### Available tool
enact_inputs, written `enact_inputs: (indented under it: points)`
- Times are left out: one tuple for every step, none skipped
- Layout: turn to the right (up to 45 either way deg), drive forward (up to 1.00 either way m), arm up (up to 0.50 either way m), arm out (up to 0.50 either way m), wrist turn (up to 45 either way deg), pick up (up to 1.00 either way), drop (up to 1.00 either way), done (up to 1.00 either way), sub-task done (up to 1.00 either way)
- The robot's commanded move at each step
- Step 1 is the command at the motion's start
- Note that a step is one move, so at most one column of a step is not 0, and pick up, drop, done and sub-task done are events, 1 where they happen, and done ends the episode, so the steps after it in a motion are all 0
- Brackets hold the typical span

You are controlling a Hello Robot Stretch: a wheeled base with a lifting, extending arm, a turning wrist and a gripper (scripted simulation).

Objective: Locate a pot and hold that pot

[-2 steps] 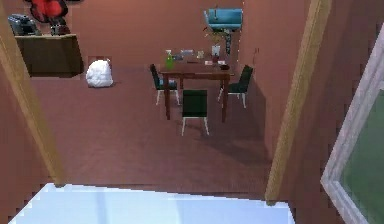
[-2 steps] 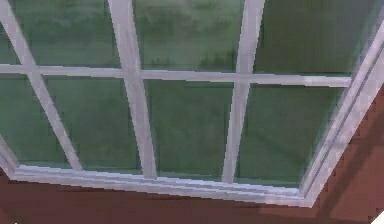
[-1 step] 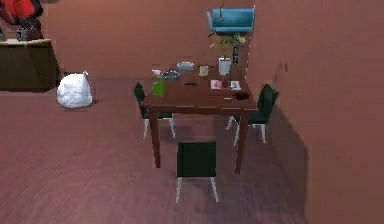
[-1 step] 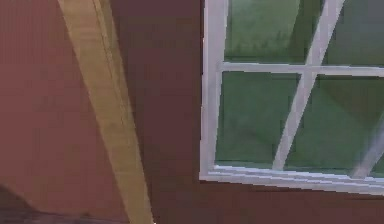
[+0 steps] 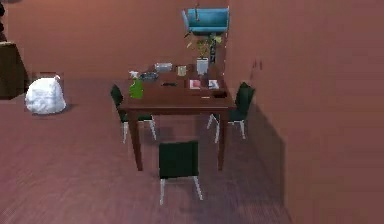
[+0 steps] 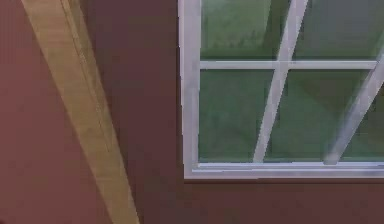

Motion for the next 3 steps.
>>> enact_inputs:
  points:
    - [0.0, 0.55, 0.0, 0.0, 0.0, 0.0, 0.0, 0.0, 0.0]
    - [-45.0, 0.0, 0.0, 0.0, 0.0, 0.0, 0.0, 0.0, 0.0]
    - [-36.0, 0.0, 0.0, 0.0, 0.0, 0.0, 0.0, 0.0, 0.0]
